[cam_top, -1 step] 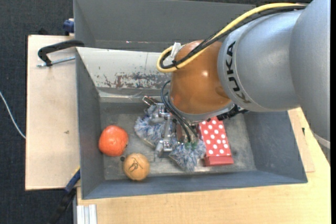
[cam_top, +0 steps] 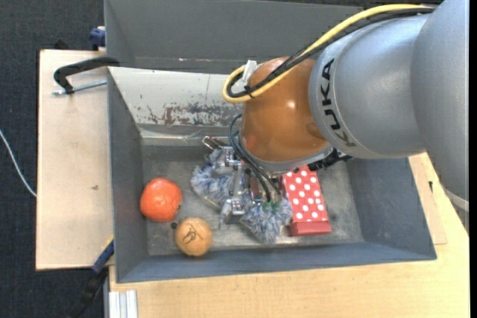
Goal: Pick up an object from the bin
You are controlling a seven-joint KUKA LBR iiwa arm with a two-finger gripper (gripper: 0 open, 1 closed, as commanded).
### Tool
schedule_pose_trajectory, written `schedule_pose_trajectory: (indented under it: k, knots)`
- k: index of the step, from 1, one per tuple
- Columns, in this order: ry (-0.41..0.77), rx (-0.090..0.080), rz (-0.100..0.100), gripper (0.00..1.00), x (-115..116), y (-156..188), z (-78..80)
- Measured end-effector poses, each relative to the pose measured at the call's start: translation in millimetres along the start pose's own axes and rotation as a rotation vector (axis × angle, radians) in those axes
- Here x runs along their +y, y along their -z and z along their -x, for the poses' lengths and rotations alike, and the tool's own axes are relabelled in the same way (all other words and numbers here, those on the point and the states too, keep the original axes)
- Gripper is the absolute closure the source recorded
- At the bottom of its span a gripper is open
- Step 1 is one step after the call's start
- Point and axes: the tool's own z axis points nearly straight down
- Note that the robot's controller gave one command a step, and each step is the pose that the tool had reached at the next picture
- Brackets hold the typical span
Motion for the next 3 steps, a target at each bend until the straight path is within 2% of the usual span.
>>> schedule_pose_trajectory:
  k: [1,2,3]
  knots:
    - [-0.316,-0.041,0.017,1.00,-19.4,-57.4,32.0]
    - [-0.317,-0.041,0.017,1.00,-19.4,-57.4,31.9]
    - [-0.316,-0.008,0.004,1.00,-20.5,-27.3,28.9]
